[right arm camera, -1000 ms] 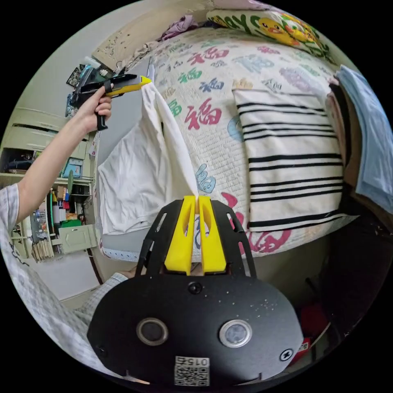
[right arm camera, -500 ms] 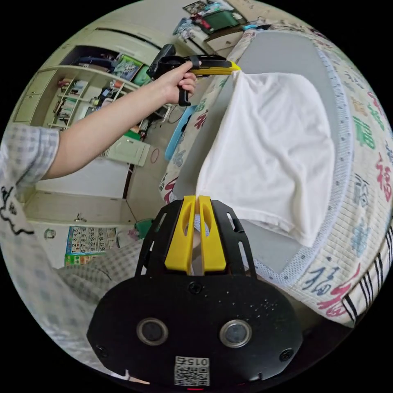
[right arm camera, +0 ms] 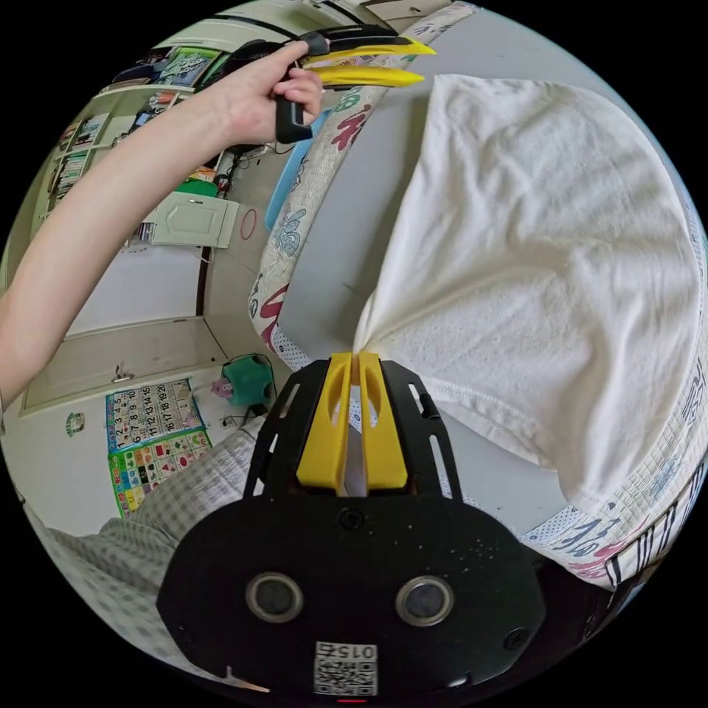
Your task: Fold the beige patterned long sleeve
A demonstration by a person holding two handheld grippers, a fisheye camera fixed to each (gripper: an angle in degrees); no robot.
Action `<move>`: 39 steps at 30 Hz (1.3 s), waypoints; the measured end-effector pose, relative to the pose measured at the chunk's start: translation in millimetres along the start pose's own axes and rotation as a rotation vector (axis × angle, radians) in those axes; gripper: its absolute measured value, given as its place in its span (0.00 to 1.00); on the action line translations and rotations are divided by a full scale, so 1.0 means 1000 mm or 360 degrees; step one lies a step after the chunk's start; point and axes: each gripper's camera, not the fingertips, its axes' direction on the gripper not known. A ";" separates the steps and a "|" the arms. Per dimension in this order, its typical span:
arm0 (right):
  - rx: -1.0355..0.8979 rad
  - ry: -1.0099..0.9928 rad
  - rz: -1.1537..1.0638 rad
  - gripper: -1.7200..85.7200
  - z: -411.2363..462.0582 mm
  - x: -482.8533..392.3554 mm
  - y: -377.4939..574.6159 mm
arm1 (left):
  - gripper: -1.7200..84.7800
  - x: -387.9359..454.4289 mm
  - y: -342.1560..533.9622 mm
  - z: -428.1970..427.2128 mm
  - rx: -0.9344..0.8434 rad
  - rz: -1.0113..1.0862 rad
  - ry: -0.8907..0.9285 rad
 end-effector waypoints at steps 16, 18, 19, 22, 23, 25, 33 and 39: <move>-0.0051 -0.0165 0.0183 0.08 0.048 -0.008 -0.087 | 0.02 0.049 -0.025 0.051 -0.0209 0.0370 -0.0589; -0.0119 -0.0318 0.0075 0.09 0.049 -0.011 -0.094 | 0.02 0.046 -0.018 0.048 -0.0188 0.0373 -0.0579; -0.0103 -0.0380 -0.0009 0.09 0.040 -0.015 -0.092 | 0.03 0.045 -0.011 0.042 -0.0161 0.0362 -0.0570; -0.0027 -0.0424 -0.0241 0.09 0.000 -0.025 -0.069 | 0.04 0.050 0.020 0.017 -0.0085 0.0385 -0.0627; 0.0010 -0.0415 -0.0271 0.09 -0.011 -0.024 -0.063 | 0.05 0.052 0.038 0.007 -0.0083 0.0388 -0.0622; 0.0215 -0.0309 -0.0234 0.08 -0.053 -0.004 -0.033 | 0.07 0.055 0.071 -0.005 -0.0116 0.0375 -0.0584; 0.0256 0.0052 0.0144 0.12 -0.043 0.081 0.006 | 0.11 0.032 0.210 -0.007 -0.0296 -0.0013 -0.0461; 0.0099 0.0017 0.0342 0.04 0.012 0.114 -0.013 | 0.03 0.017 0.232 0.017 -0.0417 -0.0105 -0.0509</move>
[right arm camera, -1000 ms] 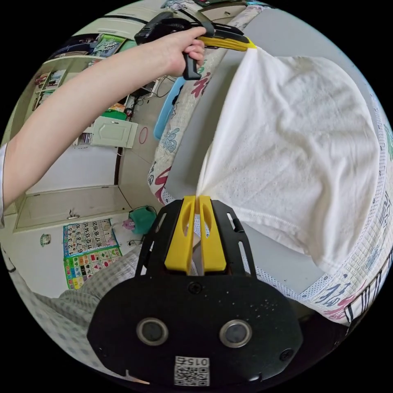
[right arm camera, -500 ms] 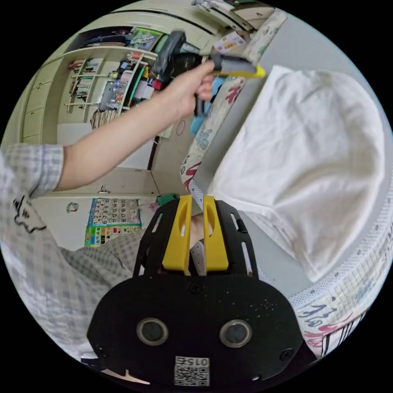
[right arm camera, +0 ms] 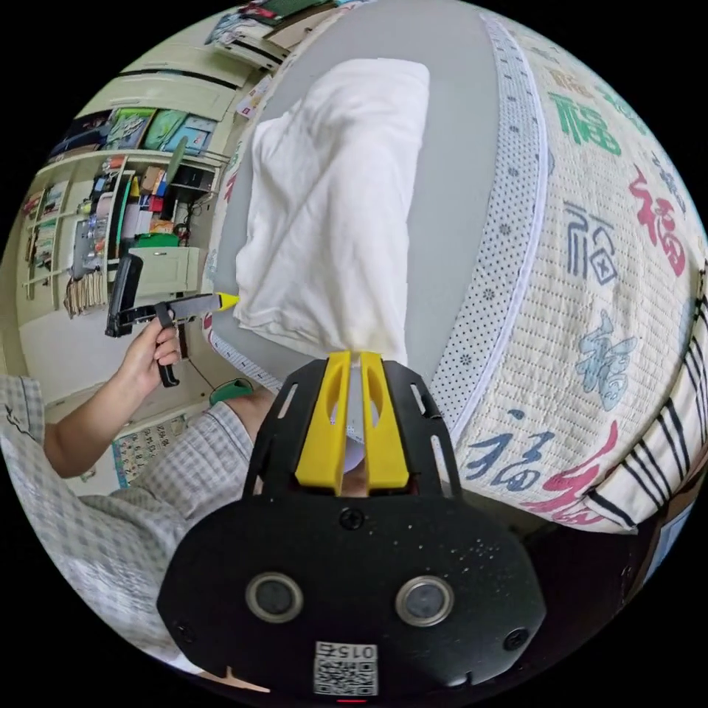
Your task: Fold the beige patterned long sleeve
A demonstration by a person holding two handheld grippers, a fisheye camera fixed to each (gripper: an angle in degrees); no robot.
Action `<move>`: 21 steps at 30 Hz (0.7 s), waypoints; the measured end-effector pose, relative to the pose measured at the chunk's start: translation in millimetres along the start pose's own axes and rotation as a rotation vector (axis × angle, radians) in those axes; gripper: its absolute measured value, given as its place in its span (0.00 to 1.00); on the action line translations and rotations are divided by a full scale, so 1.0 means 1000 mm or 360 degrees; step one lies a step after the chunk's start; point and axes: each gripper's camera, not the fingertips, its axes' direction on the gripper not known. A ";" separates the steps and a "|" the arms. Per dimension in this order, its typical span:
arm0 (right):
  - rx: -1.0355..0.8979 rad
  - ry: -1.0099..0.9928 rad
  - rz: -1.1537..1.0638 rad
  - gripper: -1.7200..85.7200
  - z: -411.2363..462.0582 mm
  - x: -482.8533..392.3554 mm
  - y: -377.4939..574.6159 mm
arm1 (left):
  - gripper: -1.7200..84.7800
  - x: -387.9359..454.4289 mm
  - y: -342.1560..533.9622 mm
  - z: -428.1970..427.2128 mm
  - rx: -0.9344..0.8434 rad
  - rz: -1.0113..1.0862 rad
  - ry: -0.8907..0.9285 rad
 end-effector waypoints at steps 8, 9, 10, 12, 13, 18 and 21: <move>-0.0014 0.0006 0.0095 0.06 0.024 0.035 0.018 | 0.03 -0.013 0.033 -0.022 0.0039 -0.0020 0.0025; 0.0019 -0.0052 0.0083 0.10 0.027 0.037 0.015 | 0.04 -0.013 0.034 -0.023 0.0060 -0.0008 0.0044; 0.0044 -0.0090 0.0099 0.14 0.032 0.041 0.009 | 0.08 -0.013 0.033 -0.024 0.0094 -0.0005 0.0077; 0.0046 -0.0148 0.0142 0.15 0.045 0.047 -0.003 | 0.10 -0.018 0.028 -0.021 0.0103 -0.0064 0.0130; 0.0025 -0.0198 0.0138 0.13 0.056 0.050 -0.011 | 0.09 -0.022 0.025 -0.016 0.0090 -0.0118 0.0164; -0.0045 -0.0154 0.0080 0.04 0.091 0.055 -0.016 | 0.02 -0.020 0.033 -0.016 0.0141 -0.0117 0.0182; -0.0025 -0.0077 0.0125 0.04 0.100 0.071 -0.008 | 0.02 -0.017 0.046 -0.025 0.0140 -0.0089 0.0140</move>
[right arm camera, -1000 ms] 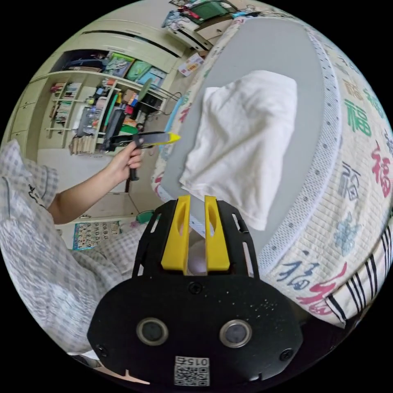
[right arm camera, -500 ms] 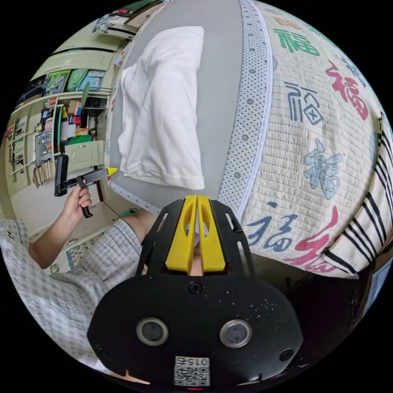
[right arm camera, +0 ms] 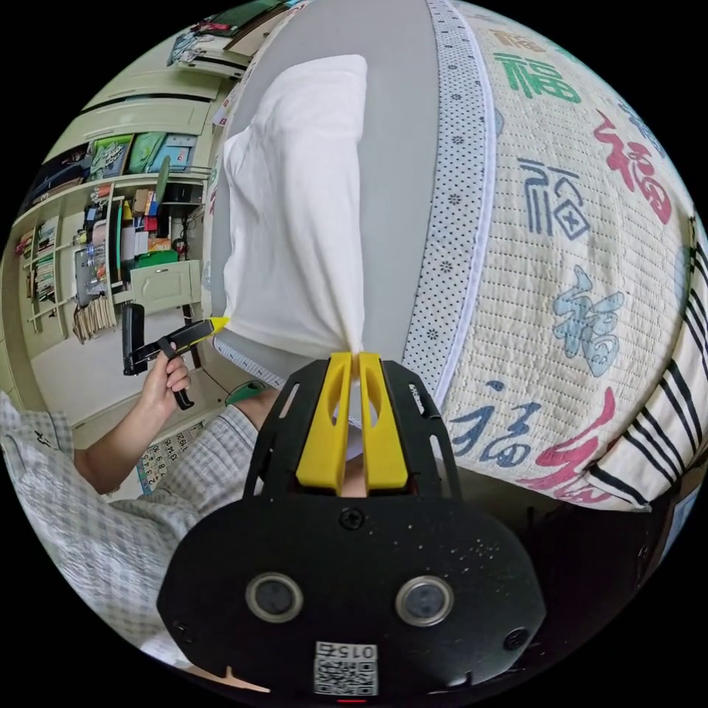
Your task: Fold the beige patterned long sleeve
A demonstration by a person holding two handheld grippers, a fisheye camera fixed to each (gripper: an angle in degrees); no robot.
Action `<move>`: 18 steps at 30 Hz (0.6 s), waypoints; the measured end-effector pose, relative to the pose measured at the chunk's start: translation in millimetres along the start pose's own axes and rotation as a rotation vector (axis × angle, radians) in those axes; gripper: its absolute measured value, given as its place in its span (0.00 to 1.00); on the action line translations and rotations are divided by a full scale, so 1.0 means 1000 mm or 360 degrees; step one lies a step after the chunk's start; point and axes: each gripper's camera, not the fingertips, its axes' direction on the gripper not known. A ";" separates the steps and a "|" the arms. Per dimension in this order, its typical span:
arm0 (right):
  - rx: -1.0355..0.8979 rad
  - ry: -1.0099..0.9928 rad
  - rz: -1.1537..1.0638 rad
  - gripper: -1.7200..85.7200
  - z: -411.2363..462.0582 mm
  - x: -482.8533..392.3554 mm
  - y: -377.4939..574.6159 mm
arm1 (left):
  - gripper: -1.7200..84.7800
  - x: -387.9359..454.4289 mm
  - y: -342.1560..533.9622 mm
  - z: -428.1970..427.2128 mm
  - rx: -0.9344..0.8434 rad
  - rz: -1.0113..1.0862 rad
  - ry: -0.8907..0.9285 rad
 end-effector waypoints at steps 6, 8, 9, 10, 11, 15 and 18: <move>-0.0097 0.0091 -0.0010 0.05 0.054 0.030 -0.017 | 0.02 -0.013 0.005 0.005 -0.0041 -0.0068 -0.0036; -0.0109 0.0061 -0.0017 0.06 0.071 0.041 -0.021 | 0.03 -0.012 -0.002 0.005 -0.0084 -0.0033 -0.0006; -0.0098 -0.0019 0.0018 0.07 0.076 0.053 -0.020 | 0.03 -0.012 -0.004 0.003 -0.0112 -0.0017 -0.0009; -0.0070 -0.0081 0.0047 0.08 0.077 0.067 -0.017 | 0.04 -0.013 -0.010 0.000 -0.0195 0.0015 -0.0011; -0.0050 -0.0097 0.0067 0.09 0.075 0.073 -0.016 | 0.05 -0.015 -0.016 -0.009 -0.0258 0.0043 -0.0010; 0.0238 -0.0142 0.0110 0.14 0.043 0.113 -0.016 | 0.10 -0.013 -0.050 -0.072 -0.0094 0.0200 0.0008; 0.0448 -0.0231 0.0004 0.19 0.031 0.128 -0.047 | 0.13 0.003 -0.100 -0.116 0.0151 0.0336 0.0010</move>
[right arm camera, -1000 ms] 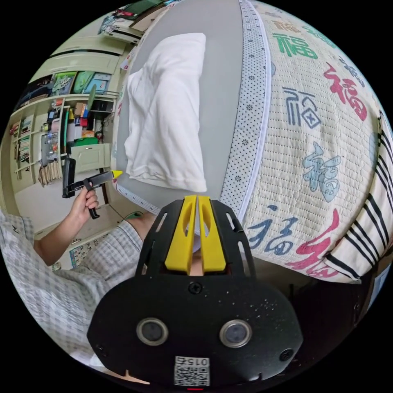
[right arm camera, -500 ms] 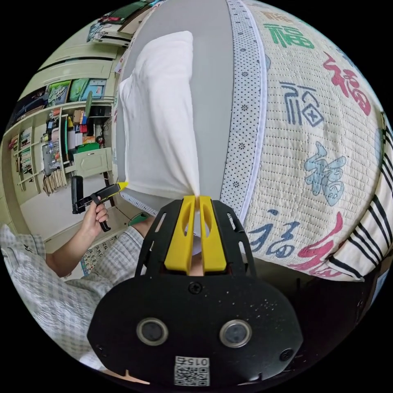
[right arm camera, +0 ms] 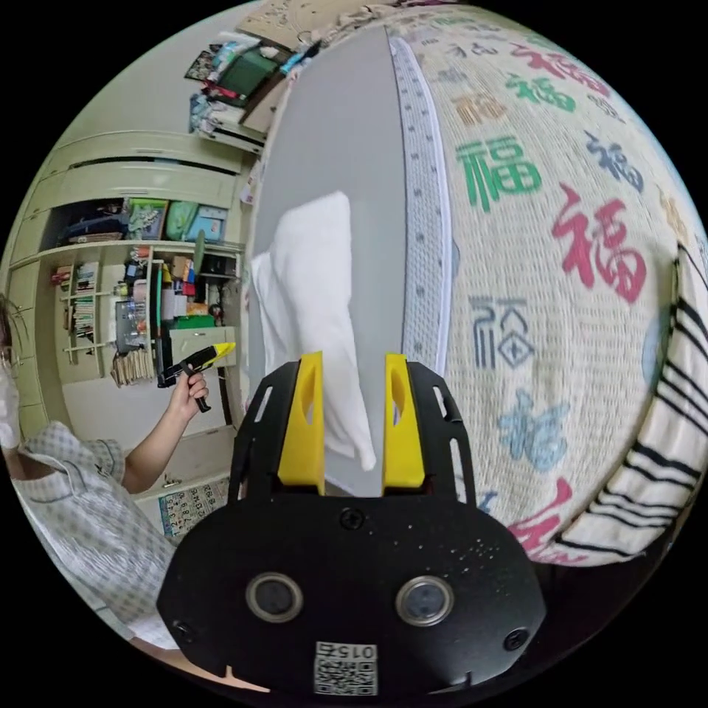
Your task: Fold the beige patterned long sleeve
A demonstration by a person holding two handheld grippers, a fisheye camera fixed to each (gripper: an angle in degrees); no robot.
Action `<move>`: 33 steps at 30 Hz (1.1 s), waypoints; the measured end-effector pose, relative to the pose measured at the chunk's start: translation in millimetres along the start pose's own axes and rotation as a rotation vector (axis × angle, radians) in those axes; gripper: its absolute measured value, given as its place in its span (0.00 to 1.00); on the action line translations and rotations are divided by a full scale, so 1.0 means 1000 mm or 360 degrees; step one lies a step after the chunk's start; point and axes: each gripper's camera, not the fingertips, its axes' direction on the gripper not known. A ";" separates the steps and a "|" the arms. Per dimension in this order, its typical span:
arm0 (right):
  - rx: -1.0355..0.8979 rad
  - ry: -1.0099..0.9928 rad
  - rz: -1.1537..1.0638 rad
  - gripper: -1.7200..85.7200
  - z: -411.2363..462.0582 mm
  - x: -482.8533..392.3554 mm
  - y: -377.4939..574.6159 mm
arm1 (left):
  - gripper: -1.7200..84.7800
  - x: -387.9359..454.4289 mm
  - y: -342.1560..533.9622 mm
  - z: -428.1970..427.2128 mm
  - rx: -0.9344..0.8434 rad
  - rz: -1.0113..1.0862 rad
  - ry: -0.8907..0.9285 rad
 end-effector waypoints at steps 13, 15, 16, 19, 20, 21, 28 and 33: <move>0.0042 -0.0126 -0.0034 0.22 0.131 0.075 -0.102 | 0.16 0.033 -0.147 0.038 0.0082 0.0212 0.0042; 0.0067 -0.0132 -0.0011 0.20 0.139 0.092 -0.095 | 0.14 0.038 -0.152 0.039 0.0074 0.0236 0.0047; 0.0083 -0.0152 -0.0003 0.19 0.143 0.104 -0.089 | 0.12 0.040 -0.155 0.041 0.0053 0.0248 0.0074; 0.0096 -0.0212 0.0013 0.13 0.153 0.135 -0.070 | 0.08 0.041 -0.163 0.049 -0.0056 0.0210 0.0188; 0.0109 -0.0217 0.0014 0.12 0.153 0.140 -0.065 | 0.07 0.047 -0.163 0.041 -0.0016 0.0216 0.0201; 0.0151 -0.0244 0.0003 0.11 0.150 0.148 -0.052 | 0.07 0.053 -0.162 0.036 0.0012 0.0238 0.0208; 0.0703 -0.0450 -0.0322 0.10 0.049 0.185 0.109 | 0.05 0.203 -0.114 -0.052 0.0290 0.0673 0.0482; 0.0997 -0.0421 -0.0411 0.10 -0.039 0.225 0.254 | 0.05 0.338 -0.087 -0.072 0.0270 0.1004 0.0723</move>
